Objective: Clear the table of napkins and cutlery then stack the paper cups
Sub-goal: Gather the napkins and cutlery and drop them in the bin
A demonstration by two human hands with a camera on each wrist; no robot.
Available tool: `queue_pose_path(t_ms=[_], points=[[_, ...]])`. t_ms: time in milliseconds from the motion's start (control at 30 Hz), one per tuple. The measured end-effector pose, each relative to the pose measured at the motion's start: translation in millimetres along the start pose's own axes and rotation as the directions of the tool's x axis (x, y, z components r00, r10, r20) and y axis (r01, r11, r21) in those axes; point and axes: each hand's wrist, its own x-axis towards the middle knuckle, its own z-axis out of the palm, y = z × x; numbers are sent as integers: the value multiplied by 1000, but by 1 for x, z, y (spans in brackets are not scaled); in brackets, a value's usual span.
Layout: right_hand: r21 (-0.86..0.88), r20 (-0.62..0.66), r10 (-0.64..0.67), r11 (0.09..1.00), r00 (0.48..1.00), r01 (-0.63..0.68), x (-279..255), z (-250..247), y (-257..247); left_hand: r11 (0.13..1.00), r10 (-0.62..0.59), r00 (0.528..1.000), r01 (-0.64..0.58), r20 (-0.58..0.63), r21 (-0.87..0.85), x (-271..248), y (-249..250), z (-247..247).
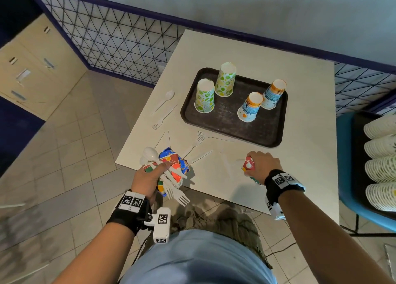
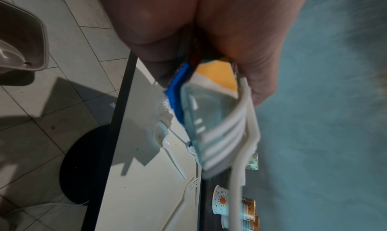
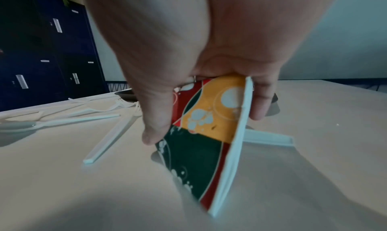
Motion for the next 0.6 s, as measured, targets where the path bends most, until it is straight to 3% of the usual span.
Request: queue_pose_path(t_ms=[167, 300, 500, 600], points=[[7, 105, 121, 992, 987, -122, 1, -8, -6, 1000, 10, 1000, -10, 17, 7, -2, 2, 4], [184, 150, 168, 963, 974, -195, 4, -12, 0, 1000, 1, 1000, -1, 18, -22, -2, 5, 3], [535, 73, 65, 840, 995, -94, -5, -23, -30, 1000, 3, 1000, -3, -6, -19, -3, 1, 0], [497, 80, 37, 865, 996, -72, 3, -22, -65, 1000, -4, 1000, 4, -10, -13, -5, 0, -1]])
